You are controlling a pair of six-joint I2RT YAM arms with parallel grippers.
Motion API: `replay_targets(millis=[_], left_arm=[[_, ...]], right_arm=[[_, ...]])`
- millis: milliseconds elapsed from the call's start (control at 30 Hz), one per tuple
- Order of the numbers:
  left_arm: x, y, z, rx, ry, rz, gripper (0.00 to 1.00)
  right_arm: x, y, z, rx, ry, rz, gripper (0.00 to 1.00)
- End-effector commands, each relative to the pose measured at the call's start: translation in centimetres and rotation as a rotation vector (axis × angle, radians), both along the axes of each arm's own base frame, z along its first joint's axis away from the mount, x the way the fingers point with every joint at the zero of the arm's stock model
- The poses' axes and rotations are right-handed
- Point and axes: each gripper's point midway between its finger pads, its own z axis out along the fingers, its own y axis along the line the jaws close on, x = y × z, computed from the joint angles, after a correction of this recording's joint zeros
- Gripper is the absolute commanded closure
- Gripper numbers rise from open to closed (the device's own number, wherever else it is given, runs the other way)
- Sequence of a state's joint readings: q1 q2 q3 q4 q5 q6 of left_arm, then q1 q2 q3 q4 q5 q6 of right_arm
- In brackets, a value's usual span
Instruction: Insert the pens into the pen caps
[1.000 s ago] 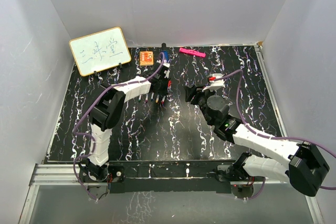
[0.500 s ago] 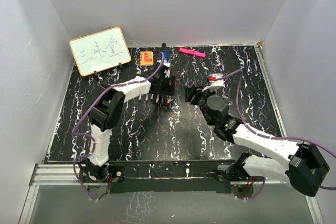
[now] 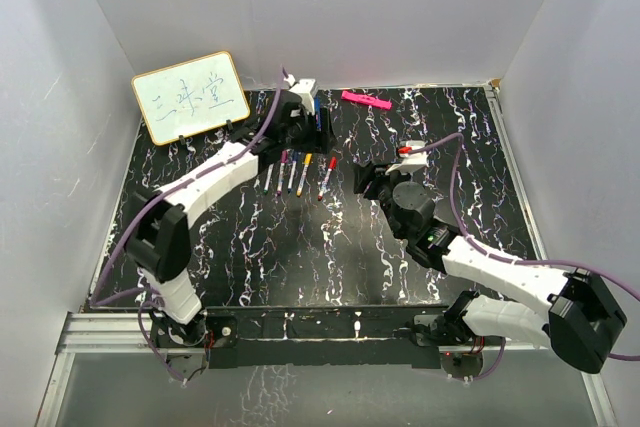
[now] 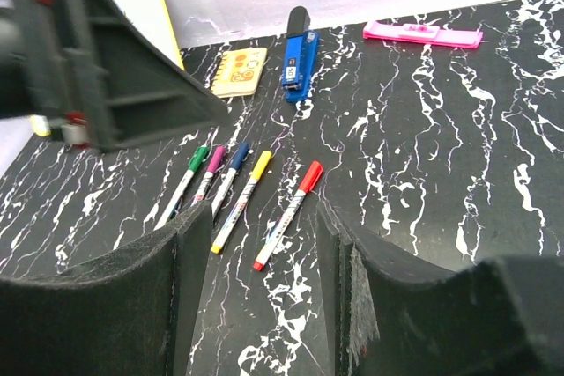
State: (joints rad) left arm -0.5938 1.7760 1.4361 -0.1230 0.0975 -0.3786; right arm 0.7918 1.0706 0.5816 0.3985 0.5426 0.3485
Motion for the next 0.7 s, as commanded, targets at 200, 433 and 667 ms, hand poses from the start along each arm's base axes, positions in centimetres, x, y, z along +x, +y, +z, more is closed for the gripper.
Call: replay_targets(millis=[200,433,667], left_arm=[[-2.5,5.7,4.2,-0.017,-0.127,0.115,0.51],[-2.2,17.9,5.5,-0.062,-0.164,0.379,0.4],[-3.5,27.9,6.2,0.059,-0.216,0.659,0.25]], right_arm=[[1.8,-3.3,0.2,0.04,-0.001,-0.163,0.45],[4.5,-11.9,-1.7,0.129,0.065,-0.339,0.29],[3.6,-19.8,-1.9,0.201,0.069,-0.631,0.18]])
